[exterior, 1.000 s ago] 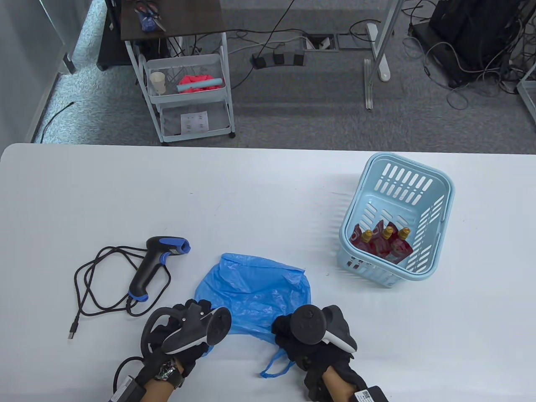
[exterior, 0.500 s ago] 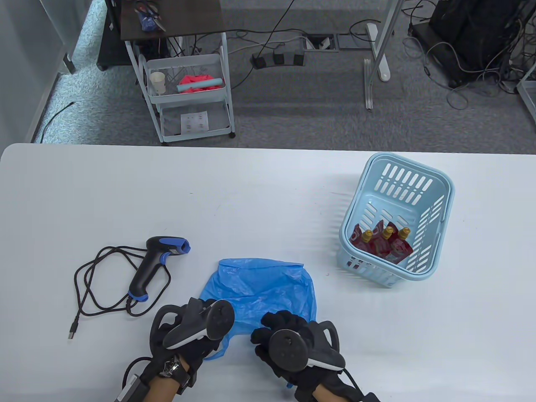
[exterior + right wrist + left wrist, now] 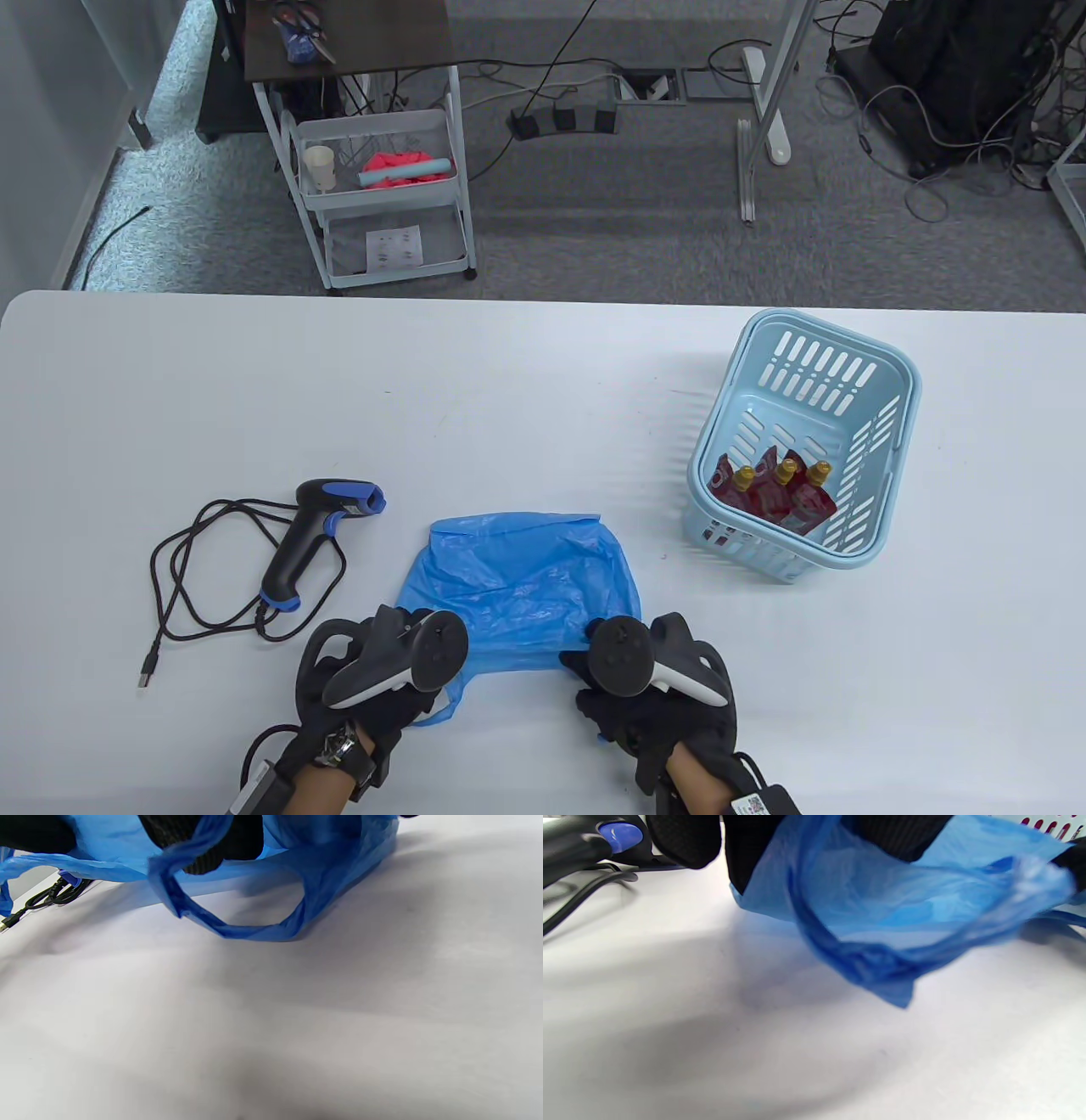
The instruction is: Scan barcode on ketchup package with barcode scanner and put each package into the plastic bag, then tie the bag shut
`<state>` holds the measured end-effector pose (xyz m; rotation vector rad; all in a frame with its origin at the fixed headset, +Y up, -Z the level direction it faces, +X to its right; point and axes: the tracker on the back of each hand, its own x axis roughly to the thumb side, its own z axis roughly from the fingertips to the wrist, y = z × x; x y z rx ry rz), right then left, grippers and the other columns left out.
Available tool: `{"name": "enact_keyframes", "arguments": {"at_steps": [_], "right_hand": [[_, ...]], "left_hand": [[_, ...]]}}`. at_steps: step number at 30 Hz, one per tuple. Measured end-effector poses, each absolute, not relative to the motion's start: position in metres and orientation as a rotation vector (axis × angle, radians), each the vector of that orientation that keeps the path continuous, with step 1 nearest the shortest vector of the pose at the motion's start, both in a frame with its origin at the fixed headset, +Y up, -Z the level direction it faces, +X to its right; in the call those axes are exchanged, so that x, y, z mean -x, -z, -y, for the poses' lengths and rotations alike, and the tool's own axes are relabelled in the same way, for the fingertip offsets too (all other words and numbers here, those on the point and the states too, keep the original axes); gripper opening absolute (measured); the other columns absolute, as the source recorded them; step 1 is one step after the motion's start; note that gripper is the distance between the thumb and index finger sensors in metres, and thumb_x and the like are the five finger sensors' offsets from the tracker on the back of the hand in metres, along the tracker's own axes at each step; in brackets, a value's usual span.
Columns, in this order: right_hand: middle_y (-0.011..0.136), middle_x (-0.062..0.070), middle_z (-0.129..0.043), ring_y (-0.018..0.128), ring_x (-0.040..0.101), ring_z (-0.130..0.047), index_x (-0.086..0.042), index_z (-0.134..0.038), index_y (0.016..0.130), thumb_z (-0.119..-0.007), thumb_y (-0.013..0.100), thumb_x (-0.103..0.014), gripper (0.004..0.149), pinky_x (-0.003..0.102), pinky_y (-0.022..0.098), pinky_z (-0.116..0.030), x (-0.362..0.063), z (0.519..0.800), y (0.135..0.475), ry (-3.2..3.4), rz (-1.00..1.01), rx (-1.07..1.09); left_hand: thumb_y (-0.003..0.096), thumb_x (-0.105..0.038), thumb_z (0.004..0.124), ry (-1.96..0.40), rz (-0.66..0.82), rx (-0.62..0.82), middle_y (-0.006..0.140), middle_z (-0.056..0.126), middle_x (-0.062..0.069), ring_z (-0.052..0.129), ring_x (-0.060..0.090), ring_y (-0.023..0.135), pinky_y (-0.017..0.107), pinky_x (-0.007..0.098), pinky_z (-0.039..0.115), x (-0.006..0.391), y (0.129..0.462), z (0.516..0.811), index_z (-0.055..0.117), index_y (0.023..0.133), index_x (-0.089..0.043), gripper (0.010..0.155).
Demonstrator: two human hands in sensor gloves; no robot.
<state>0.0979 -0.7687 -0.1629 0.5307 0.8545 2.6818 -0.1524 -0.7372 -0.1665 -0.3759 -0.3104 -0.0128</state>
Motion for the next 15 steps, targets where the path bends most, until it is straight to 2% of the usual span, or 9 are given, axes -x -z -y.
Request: {"name": "enact_keyframes", "arguments": {"at_steps": [9,13,15], "right_hand": [[0.119,0.016,-0.028,0.106,0.049,-0.025,-0.018,-0.053,0.111,-0.065,0.058,-0.023,0.054,0.067,0.075,-0.028,-0.111,0.762,0.167,-2.775,-0.856,-0.500],[0.116,0.017,-0.048,0.102,0.049,-0.046,-0.015,-0.059,0.107,-0.065,0.057,-0.019,0.050,0.064,0.074,-0.041,-0.114,0.761,0.170,-2.806,-0.714,-0.498],[0.112,0.017,-0.057,0.100,0.048,-0.053,-0.014,-0.064,0.104,-0.068,0.056,-0.019,0.048,0.063,0.073,-0.046,-0.114,0.759,0.171,-2.757,-0.627,-0.480]], "left_hand": [[0.0499,-0.042,0.071,0.062,0.283,0.380,0.101,0.079,-0.003,0.088,0.033,0.090,0.067,0.053,0.073,0.155,0.168,0.739,0.081,0.088,-0.033,0.040],[0.0499,-0.044,0.071,0.023,0.283,0.395,0.102,0.078,-0.002,0.087,0.034,0.090,0.067,0.053,0.073,0.161,0.168,0.742,0.081,0.089,-0.033,0.042],[0.0484,-0.048,0.072,-0.002,0.291,0.393,0.104,0.076,-0.001,0.086,0.033,0.092,0.068,0.053,0.073,0.163,0.167,0.740,0.077,0.094,-0.033,0.048]]}}
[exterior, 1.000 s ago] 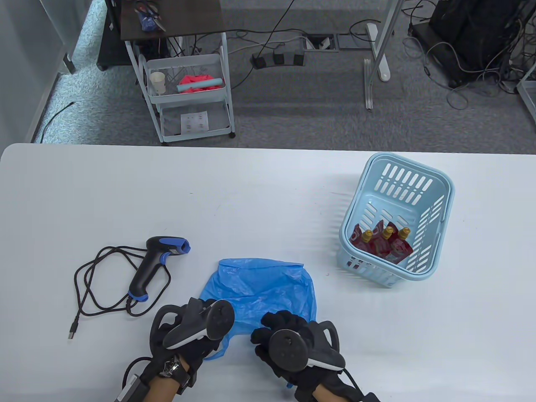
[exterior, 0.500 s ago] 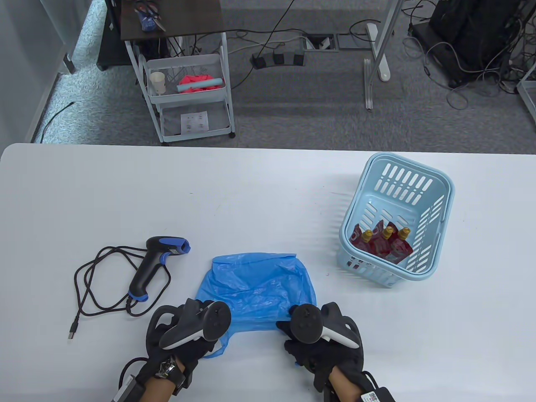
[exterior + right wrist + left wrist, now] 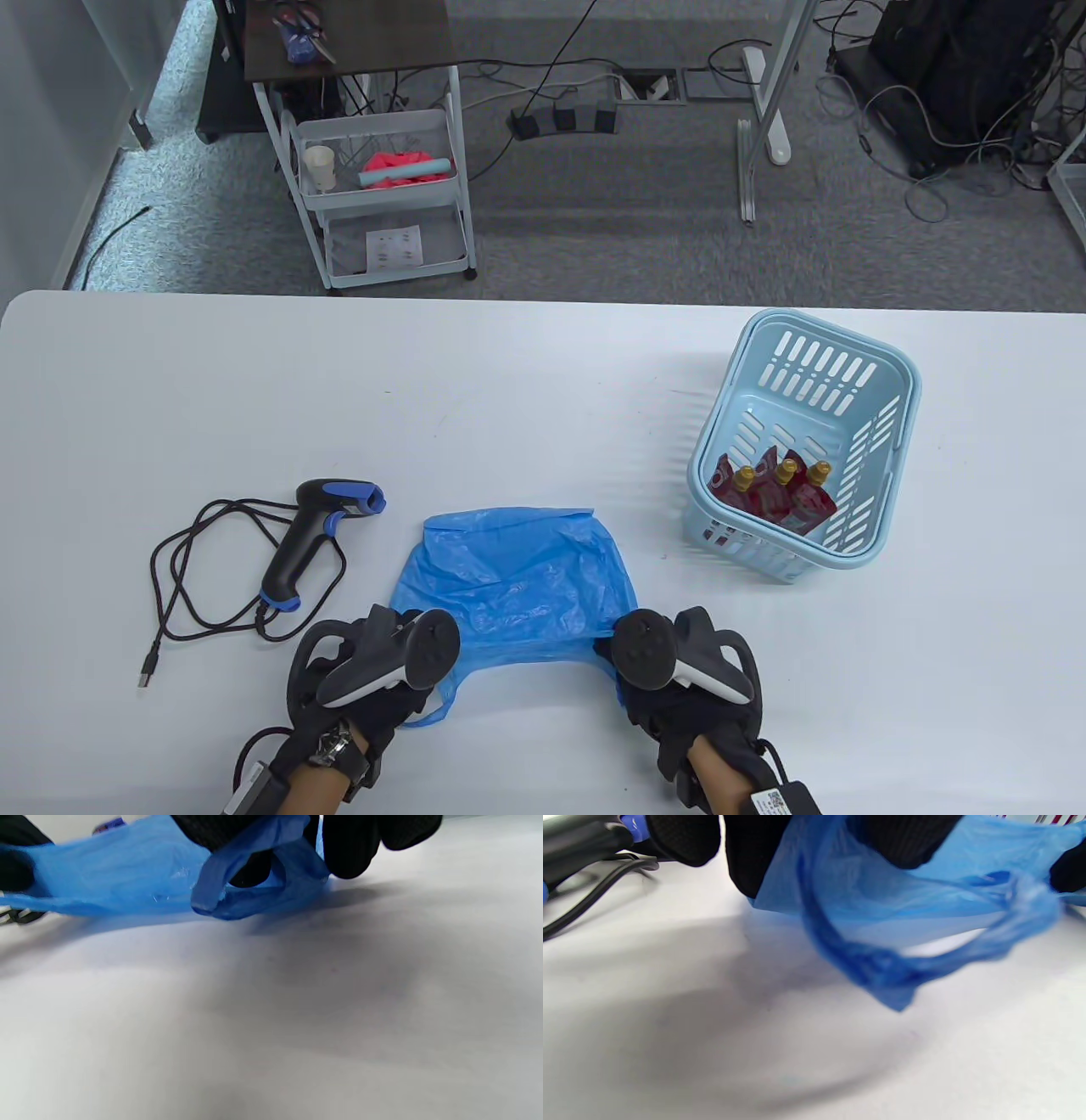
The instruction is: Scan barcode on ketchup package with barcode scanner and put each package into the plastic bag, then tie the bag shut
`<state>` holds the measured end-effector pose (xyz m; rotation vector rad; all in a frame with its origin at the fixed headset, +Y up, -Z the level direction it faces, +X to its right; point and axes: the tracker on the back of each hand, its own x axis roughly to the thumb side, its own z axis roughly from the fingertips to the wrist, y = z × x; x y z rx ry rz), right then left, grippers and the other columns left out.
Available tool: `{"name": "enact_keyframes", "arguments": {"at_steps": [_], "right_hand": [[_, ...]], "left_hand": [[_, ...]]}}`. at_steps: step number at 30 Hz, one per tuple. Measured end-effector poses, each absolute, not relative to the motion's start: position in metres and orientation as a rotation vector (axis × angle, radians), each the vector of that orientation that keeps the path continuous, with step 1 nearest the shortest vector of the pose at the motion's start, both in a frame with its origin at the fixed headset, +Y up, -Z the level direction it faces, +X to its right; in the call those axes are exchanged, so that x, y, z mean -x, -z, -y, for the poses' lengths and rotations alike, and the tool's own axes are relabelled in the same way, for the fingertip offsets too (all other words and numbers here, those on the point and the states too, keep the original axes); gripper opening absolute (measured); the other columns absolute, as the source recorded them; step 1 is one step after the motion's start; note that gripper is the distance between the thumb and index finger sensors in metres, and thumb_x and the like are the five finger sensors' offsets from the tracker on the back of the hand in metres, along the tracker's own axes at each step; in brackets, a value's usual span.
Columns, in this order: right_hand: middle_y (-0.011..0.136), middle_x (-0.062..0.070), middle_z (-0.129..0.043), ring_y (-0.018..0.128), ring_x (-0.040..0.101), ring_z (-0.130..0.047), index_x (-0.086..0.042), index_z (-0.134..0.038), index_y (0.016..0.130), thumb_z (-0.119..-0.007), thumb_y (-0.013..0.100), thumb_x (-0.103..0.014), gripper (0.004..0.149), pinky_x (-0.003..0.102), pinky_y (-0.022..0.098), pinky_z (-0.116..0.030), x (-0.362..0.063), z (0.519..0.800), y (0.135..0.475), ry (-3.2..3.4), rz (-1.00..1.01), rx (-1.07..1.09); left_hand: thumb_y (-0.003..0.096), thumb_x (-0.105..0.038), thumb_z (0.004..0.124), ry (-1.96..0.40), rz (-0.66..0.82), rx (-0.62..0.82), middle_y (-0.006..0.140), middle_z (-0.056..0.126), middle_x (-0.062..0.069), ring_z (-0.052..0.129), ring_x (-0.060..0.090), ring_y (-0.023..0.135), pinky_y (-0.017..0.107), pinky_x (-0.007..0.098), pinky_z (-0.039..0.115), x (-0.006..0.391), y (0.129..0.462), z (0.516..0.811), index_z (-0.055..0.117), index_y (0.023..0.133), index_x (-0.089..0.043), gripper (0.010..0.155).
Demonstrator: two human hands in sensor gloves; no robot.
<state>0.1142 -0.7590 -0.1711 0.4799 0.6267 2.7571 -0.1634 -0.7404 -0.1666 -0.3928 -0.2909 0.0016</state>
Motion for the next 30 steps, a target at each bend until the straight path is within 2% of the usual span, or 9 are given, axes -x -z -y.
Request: {"name": "enact_keyframes", "arguments": {"at_steps": [3,6,10,14,18,20,22,26,30], "right_hand": [[0.106,0.016,-0.068,0.094,0.045,-0.064,-0.014,-0.070,0.100,-0.072,0.055,-0.022,0.045,0.061,0.070,-0.053,-0.114,0.757,0.173,-2.747,-0.567,-0.469],[0.098,0.016,-0.077,0.089,0.043,-0.072,-0.013,-0.076,0.095,-0.075,0.054,-0.024,0.042,0.059,0.067,-0.059,-0.114,0.756,0.174,-2.747,-0.501,-0.450],[0.092,0.016,-0.083,0.084,0.041,-0.078,-0.011,-0.081,0.089,-0.076,0.053,-0.028,0.040,0.058,0.064,-0.064,-0.116,0.757,0.175,-2.717,-0.445,-0.428],[0.089,0.016,-0.085,0.082,0.041,-0.080,-0.011,-0.083,0.087,-0.078,0.053,-0.029,0.039,0.057,0.063,-0.065,-0.116,0.757,0.176,-2.709,-0.451,-0.418],[0.088,0.016,-0.086,0.081,0.041,-0.081,-0.012,-0.084,0.086,-0.079,0.052,-0.030,0.039,0.057,0.063,-0.066,-0.116,0.756,0.176,-2.714,-0.443,-0.421],[0.088,0.015,-0.086,0.081,0.040,-0.081,-0.012,-0.084,0.086,-0.079,0.052,-0.030,0.039,0.057,0.063,-0.066,-0.116,0.757,0.176,-2.711,-0.439,-0.424],[0.087,0.015,-0.087,0.081,0.040,-0.082,-0.012,-0.084,0.085,-0.080,0.052,-0.030,0.038,0.057,0.062,-0.066,-0.116,0.757,0.176,-2.713,-0.432,-0.427],[0.085,0.012,-0.089,0.079,0.038,-0.084,-0.015,-0.086,0.082,-0.082,0.050,-0.034,0.037,0.054,0.061,-0.069,-0.117,0.756,0.175,-2.724,-0.360,-0.430],[0.081,0.010,-0.092,0.074,0.035,-0.088,-0.018,-0.089,0.078,-0.084,0.048,-0.038,0.036,0.051,0.058,-0.072,-0.118,0.750,0.173,-2.764,-0.223,-0.419]], "left_hand": [[0.0460,-0.053,0.075,-0.082,0.314,0.406,0.108,0.070,0.003,0.081,0.035,0.096,0.069,0.054,0.071,0.165,0.165,0.734,0.068,0.103,-0.031,0.061],[0.0448,-0.053,0.077,-0.139,0.350,0.383,0.111,0.065,0.004,0.076,0.037,0.099,0.072,0.057,0.066,0.163,0.162,0.724,0.064,0.106,-0.031,0.066],[0.0451,-0.048,0.080,-0.139,0.394,0.343,0.115,0.057,0.007,0.067,0.039,0.105,0.076,0.061,0.058,0.154,0.158,0.713,0.067,0.103,-0.035,0.061],[0.0458,-0.044,0.081,-0.115,0.435,0.330,0.117,0.053,0.004,0.062,0.039,0.108,0.077,0.062,0.056,0.140,0.155,0.708,0.073,0.099,-0.036,0.054],[0.0459,-0.043,0.081,-0.069,0.456,0.404,0.118,0.051,0.003,0.058,0.040,0.111,0.078,0.064,0.053,0.131,0.155,0.715,0.086,0.087,-0.034,0.042],[0.0459,-0.045,0.081,-0.039,0.452,0.427,0.119,0.050,0.006,0.055,0.041,0.112,0.078,0.064,0.053,0.129,0.155,0.721,0.087,0.086,-0.033,0.043],[0.0467,-0.046,0.079,0.024,0.417,0.426,0.118,0.054,0.007,0.058,0.044,0.110,0.077,0.063,0.055,0.128,0.157,0.726,0.086,0.089,-0.033,0.045],[0.0480,-0.043,0.076,0.043,0.341,0.372,0.104,0.078,0.004,0.085,0.037,0.094,0.071,0.055,0.068,0.132,0.165,0.732,0.082,0.093,-0.028,0.048],[0.0493,-0.040,0.073,-0.013,0.285,0.277,0.101,0.079,0.003,0.089,0.035,0.089,0.068,0.053,0.072,0.139,0.169,0.728,0.078,0.094,-0.030,0.047]]}}
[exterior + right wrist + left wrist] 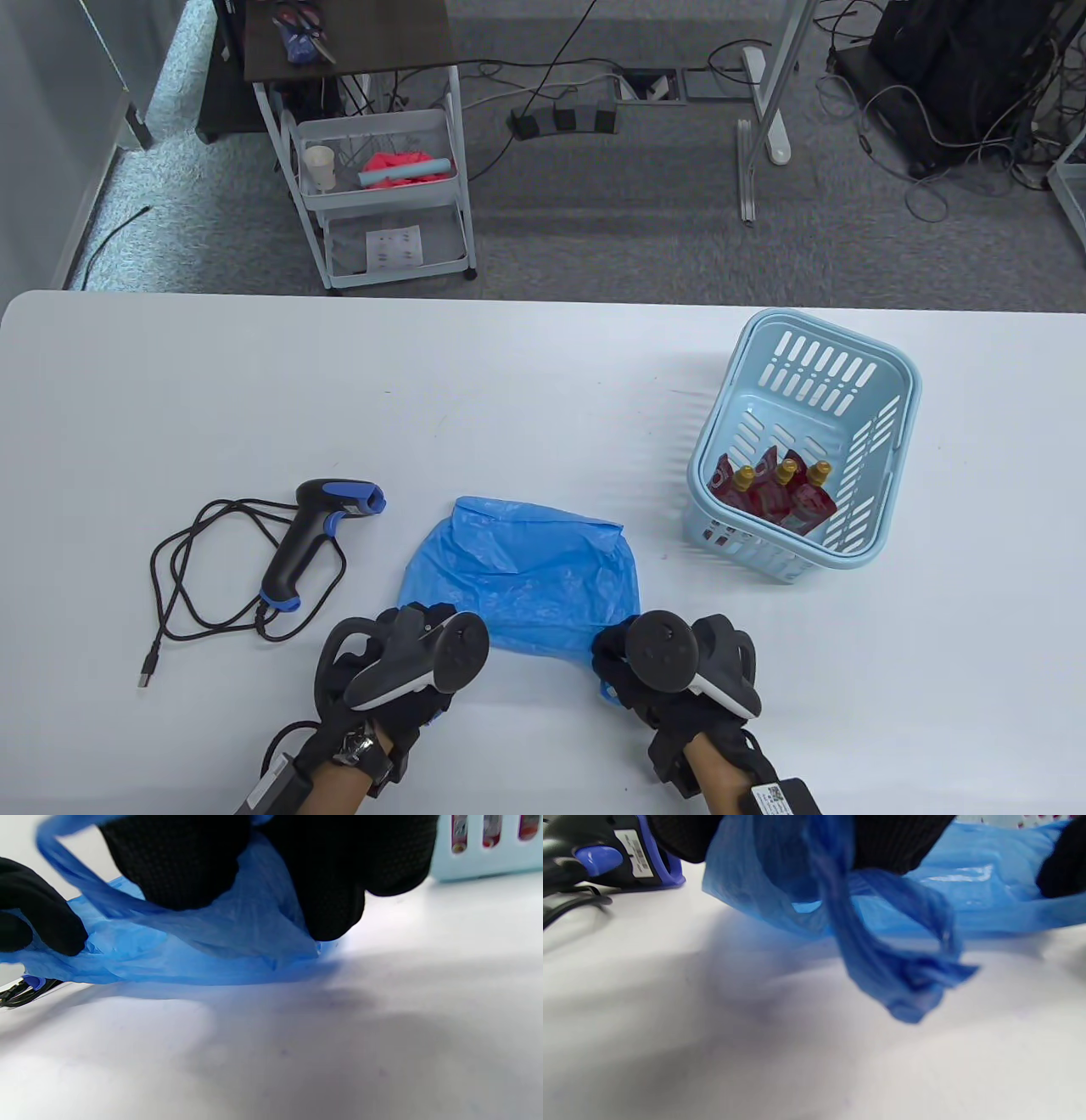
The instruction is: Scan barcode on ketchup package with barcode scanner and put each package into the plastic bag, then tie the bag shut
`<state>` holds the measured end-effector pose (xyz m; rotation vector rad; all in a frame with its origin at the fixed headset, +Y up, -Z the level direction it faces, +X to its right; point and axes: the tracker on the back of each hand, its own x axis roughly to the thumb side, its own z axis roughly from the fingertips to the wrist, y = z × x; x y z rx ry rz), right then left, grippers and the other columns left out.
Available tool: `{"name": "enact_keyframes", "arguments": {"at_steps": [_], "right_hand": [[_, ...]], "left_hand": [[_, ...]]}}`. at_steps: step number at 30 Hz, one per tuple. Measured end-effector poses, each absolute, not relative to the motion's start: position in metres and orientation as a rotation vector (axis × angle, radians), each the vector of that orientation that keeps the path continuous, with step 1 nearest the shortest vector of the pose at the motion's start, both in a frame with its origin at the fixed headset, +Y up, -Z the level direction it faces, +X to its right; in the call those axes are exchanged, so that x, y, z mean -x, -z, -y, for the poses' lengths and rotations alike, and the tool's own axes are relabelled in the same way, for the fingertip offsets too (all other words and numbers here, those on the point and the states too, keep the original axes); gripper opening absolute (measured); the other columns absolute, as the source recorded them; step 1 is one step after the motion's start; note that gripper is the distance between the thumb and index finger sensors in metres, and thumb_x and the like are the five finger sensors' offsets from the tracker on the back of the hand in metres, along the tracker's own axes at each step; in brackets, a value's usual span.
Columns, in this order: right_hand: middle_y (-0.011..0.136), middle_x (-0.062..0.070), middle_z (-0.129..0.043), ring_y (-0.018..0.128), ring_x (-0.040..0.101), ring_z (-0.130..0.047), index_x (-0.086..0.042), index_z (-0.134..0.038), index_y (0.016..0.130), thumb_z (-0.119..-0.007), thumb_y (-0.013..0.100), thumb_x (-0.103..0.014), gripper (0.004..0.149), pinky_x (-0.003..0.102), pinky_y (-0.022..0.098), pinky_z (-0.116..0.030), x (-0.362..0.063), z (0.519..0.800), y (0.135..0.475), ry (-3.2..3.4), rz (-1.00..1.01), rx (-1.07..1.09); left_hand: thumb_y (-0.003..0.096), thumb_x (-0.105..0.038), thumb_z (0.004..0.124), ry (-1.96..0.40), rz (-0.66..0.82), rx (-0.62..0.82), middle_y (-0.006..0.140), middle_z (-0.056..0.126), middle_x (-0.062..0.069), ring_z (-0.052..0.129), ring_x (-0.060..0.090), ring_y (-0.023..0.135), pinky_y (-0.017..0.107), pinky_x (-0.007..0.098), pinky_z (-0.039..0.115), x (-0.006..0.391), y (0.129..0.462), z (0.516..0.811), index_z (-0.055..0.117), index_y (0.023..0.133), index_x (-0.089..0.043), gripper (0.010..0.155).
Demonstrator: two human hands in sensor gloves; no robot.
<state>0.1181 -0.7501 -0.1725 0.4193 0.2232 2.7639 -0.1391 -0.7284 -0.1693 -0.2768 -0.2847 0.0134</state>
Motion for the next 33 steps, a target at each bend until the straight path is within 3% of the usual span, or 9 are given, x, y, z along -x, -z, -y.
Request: {"name": "enact_keyframes", "arguments": {"at_steps": [5,8,12,18,25,30,33], "right_hand": [[0.076,0.010,-0.092,0.068,0.035,-0.090,-0.019,-0.089,0.075,-0.087,0.046,-0.035,0.033,0.050,0.054,-0.075,-0.117,0.738,0.171,-2.774,-0.078,-0.412],[0.078,0.013,-0.089,0.068,0.037,-0.088,-0.018,-0.084,0.080,-0.087,0.046,-0.027,0.035,0.052,0.055,-0.074,-0.116,0.729,0.169,-2.773,-0.057,-0.417],[0.076,0.013,-0.088,0.067,0.037,-0.088,-0.018,-0.080,0.085,-0.085,0.047,-0.021,0.038,0.052,0.054,-0.074,-0.116,0.709,0.166,-2.744,-0.023,-0.430],[0.073,0.012,-0.089,0.063,0.036,-0.089,-0.015,-0.079,0.089,-0.086,0.048,-0.024,0.043,0.052,0.051,-0.075,-0.118,0.671,0.161,-2.692,-0.018,-0.475],[0.060,0.007,-0.094,0.050,0.030,-0.094,-0.019,-0.085,0.079,-0.087,0.047,-0.033,0.035,0.047,0.042,-0.080,-0.122,0.638,0.153,-2.678,0.028,-0.472],[0.057,0.007,-0.094,0.047,0.029,-0.094,-0.018,-0.086,0.078,-0.087,0.047,-0.034,0.034,0.046,0.039,-0.081,-0.125,0.627,0.155,-2.688,-0.057,-0.444],[0.057,0.007,-0.094,0.047,0.029,-0.094,-0.019,-0.086,0.078,-0.088,0.048,-0.034,0.034,0.046,0.039,-0.080,-0.123,0.639,0.163,-2.728,-0.169,-0.419]], "left_hand": [[0.0485,-0.038,0.076,0.010,0.246,0.192,0.097,0.080,-0.001,0.094,0.031,0.082,0.065,0.051,0.076,0.143,0.174,0.720,0.077,0.091,-0.034,0.043],[0.0422,-0.043,0.086,0.049,0.262,0.217,0.096,0.076,0.000,0.091,0.029,0.082,0.066,0.051,0.075,0.142,0.174,0.713,0.070,0.094,-0.034,0.055],[0.0407,-0.044,0.088,-0.003,0.281,0.188,0.095,0.073,0.001,0.090,0.032,0.083,0.066,0.052,0.074,0.142,0.170,0.693,0.068,0.096,-0.031,0.060],[0.0460,-0.049,0.077,-0.110,0.299,0.095,0.088,0.080,0.000,0.094,0.031,0.076,0.063,0.051,0.077,0.148,0.164,0.656,0.077,0.090,-0.031,0.048],[0.0448,-0.050,0.079,-0.071,0.323,0.046,0.075,0.089,-0.004,0.101,0.026,0.064,0.057,0.048,0.081,0.146,0.158,0.625,0.085,0.078,-0.033,0.038],[0.0427,-0.052,0.081,-0.033,0.344,0.084,0.069,0.092,-0.006,0.102,0.024,0.059,0.056,0.048,0.082,0.139,0.161,0.621,0.088,0.074,-0.032,0.038],[0.0406,-0.054,0.083,0.006,0.351,0.143,0.069,0.091,-0.006,0.102,0.024,0.059,0.057,0.048,0.081,0.134,0.166,0.638,0.087,0.073,-0.033,0.040]]}}
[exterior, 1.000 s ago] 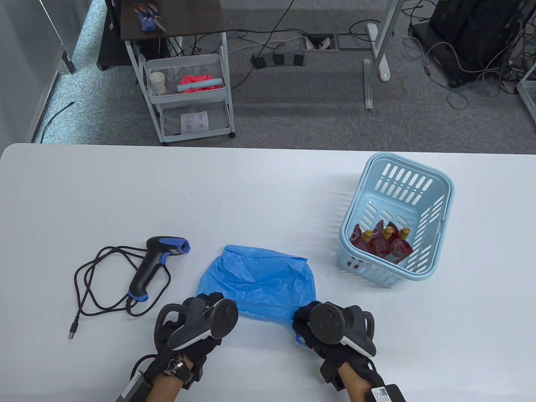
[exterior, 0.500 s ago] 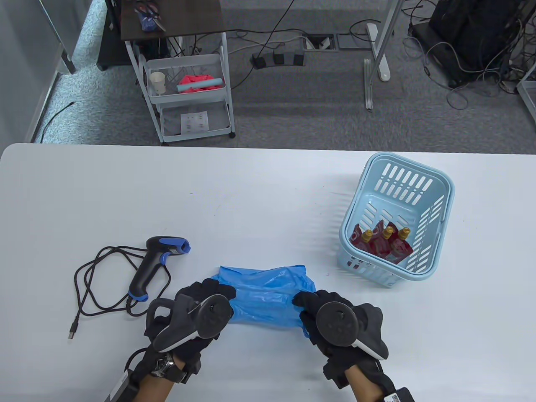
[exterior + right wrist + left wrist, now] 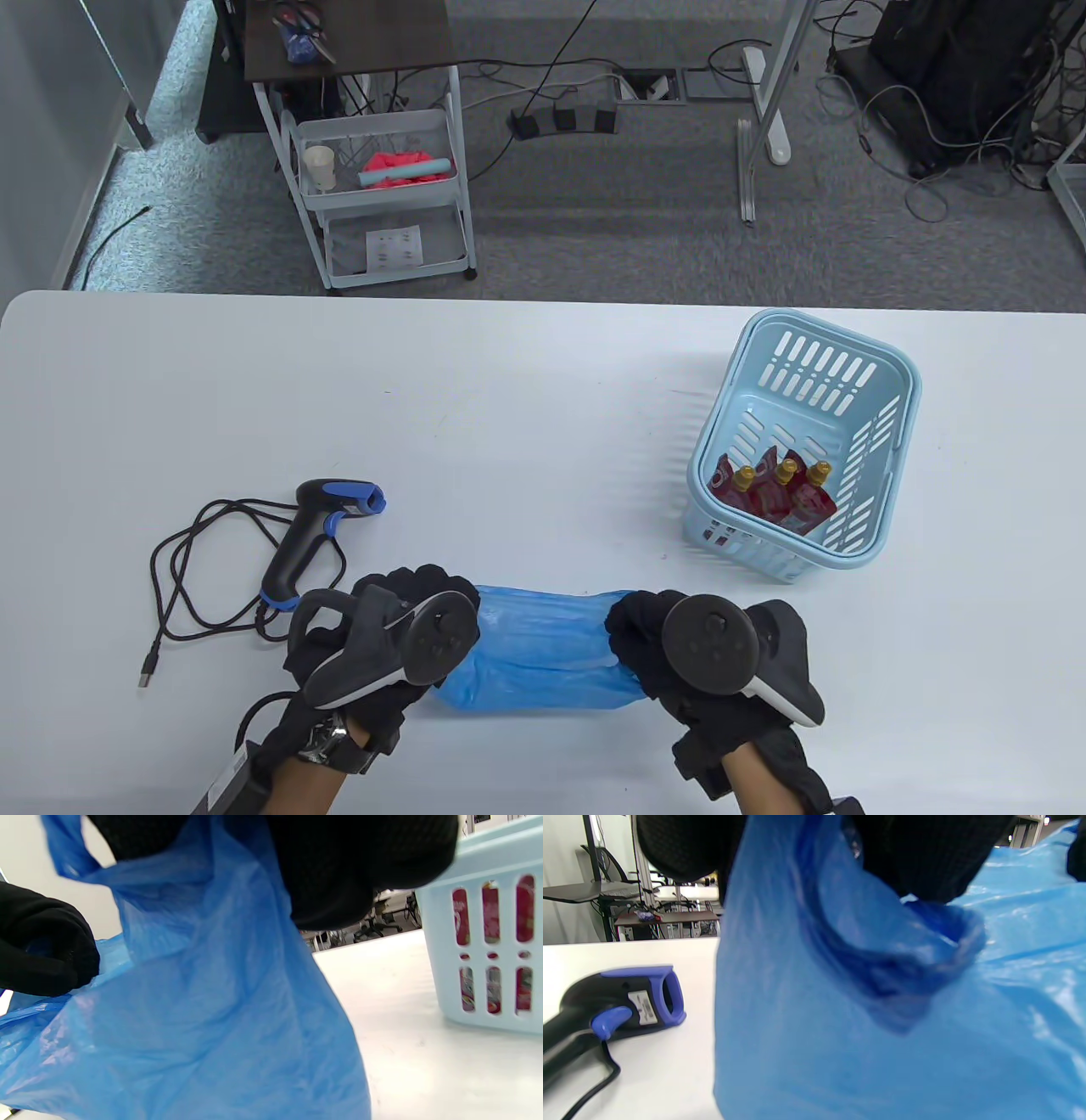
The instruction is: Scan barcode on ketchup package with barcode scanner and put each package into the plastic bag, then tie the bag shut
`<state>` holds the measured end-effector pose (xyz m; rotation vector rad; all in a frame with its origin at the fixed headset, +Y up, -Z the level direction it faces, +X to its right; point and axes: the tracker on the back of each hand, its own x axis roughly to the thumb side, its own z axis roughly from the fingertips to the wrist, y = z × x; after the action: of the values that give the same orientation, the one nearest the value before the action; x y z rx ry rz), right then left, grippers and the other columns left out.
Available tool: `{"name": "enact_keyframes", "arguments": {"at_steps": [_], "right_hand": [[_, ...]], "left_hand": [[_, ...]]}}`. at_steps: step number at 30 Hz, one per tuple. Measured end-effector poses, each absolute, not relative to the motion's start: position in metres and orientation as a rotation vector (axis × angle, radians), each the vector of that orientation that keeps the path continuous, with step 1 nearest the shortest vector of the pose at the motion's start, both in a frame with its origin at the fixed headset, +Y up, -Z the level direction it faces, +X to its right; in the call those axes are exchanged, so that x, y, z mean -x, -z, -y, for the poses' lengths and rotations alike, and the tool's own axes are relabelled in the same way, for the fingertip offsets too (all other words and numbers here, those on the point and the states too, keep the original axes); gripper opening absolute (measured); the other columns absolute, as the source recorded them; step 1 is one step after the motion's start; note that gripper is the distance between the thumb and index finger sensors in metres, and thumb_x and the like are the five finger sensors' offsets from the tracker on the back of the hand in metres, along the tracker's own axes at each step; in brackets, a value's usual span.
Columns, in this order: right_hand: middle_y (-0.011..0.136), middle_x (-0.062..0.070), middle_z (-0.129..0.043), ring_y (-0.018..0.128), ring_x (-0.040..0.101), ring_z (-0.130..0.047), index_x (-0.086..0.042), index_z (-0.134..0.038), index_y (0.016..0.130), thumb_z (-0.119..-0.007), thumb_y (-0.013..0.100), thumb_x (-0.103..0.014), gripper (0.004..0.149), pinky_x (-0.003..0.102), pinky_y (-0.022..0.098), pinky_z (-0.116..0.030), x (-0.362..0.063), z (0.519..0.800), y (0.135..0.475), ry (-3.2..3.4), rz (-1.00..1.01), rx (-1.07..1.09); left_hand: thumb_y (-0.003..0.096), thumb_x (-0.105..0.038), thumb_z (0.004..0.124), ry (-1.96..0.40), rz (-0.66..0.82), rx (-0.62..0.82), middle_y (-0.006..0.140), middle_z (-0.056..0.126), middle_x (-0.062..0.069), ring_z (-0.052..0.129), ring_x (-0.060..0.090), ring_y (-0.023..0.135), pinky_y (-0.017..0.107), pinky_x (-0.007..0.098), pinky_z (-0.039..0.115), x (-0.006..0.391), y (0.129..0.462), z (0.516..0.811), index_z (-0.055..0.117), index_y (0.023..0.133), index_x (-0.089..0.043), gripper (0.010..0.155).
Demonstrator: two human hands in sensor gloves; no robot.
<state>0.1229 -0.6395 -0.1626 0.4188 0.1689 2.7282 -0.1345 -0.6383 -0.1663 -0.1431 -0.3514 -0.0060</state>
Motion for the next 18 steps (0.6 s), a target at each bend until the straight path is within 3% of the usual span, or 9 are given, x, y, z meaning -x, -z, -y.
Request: {"name": "enact_keyframes", "arguments": {"at_steps": [9,13,18], "right_hand": [[0.063,0.007,-0.092,0.053,0.031,-0.092,-0.020,-0.083,0.080,-0.089,0.045,-0.039,0.040,0.047,0.045,-0.078,-0.108,0.739,0.175,-2.889,-0.383,-0.401],[0.081,0.014,-0.082,0.072,0.039,-0.082,-0.021,-0.074,0.092,-0.089,0.044,-0.044,0.055,0.054,0.058,-0.069,-0.107,0.762,0.170,-2.978,-0.511,-0.444],[0.103,0.021,-0.062,0.089,0.046,-0.064,-0.028,-0.061,0.103,-0.087,0.044,-0.047,0.067,0.060,0.068,-0.057,-0.115,0.774,0.166,-3.043,-0.567,-0.452]], "left_hand": [[0.0369,-0.058,0.085,0.126,0.308,0.420,0.082,0.084,-0.005,0.097,0.026,0.073,0.064,0.051,0.076,0.128,0.174,0.748,0.079,0.085,-0.034,0.054],[0.0373,-0.060,0.084,0.206,0.296,0.478,0.102,0.068,-0.001,0.081,0.031,0.093,0.073,0.057,0.066,0.133,0.169,0.769,0.061,0.102,-0.034,0.073],[0.0376,-0.059,0.085,0.209,0.268,0.510,0.116,0.048,0.005,0.060,0.039,0.109,0.078,0.064,0.054,0.144,0.171,0.770,0.042,0.111,-0.042,0.086]]}}
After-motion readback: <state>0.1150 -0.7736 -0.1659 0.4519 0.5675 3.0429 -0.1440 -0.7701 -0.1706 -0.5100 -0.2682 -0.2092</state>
